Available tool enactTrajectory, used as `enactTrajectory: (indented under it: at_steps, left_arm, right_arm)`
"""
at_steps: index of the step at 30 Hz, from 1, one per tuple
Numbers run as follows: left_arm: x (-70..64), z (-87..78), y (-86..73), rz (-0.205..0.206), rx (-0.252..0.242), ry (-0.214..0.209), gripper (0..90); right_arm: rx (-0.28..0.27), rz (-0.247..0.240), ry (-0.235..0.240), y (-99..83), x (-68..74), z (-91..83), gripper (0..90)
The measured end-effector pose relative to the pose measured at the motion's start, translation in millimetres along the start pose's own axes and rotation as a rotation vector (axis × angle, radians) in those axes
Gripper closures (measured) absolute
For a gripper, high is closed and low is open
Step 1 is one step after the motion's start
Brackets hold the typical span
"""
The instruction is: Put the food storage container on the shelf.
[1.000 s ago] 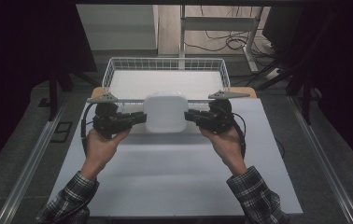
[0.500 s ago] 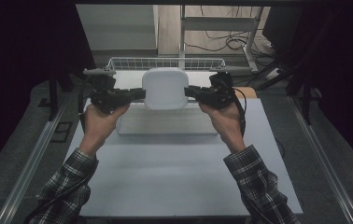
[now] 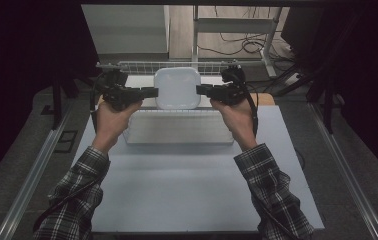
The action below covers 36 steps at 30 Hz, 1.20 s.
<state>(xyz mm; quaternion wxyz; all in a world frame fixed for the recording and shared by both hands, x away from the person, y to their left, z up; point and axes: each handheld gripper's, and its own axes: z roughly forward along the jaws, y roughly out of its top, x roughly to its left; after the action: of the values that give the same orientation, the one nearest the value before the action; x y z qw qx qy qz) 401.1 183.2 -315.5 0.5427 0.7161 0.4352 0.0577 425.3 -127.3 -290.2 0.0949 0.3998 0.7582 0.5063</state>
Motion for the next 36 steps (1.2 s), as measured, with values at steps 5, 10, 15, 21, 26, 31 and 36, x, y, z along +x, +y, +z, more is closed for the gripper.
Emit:
enactTrajectory:
  at_steps: [5,10,15,21,26,31,36]
  left_arm:
    - [0.5,3.3,1.0,0.003,-0.01,0.008,72.0]
    - [2.9,6.4,4.4,0.0,-0.008,0.007,70.5]
    - [4.9,11.1,7.8,-0.003,-0.009,0.015,67.8]
    - [9.9,16.5,9.7,-0.016,0.0,0.021,67.0]
    - [12.9,18.6,12.6,-0.028,0.012,0.02,65.1]
    - [14.8,24.1,16.1,-0.033,0.022,0.042,56.6]
    - [17.5,28.0,21.8,-0.018,0.016,0.085,54.6]
  right_arm:
    - [0.005,0.018,-0.005,0.7,-4.0,5.4,73.3]
    - [0.004,0.033,-0.008,2.2,-6.9,8.7,71.5]
    - [0.011,0.036,-0.018,5.6,-8.3,13.3,67.4]
    - [0.02,0.05,-0.022,8.6,-11.8,19.2,63.8]
    - [0.027,0.055,-0.018,9.7,-14.0,23.0,60.5]
    - [0.028,0.04,-0.044,8.1,-14.4,28.2,58.6]
    - [0.02,0.034,-0.049,9.0,-14.4,29.4,58.1]
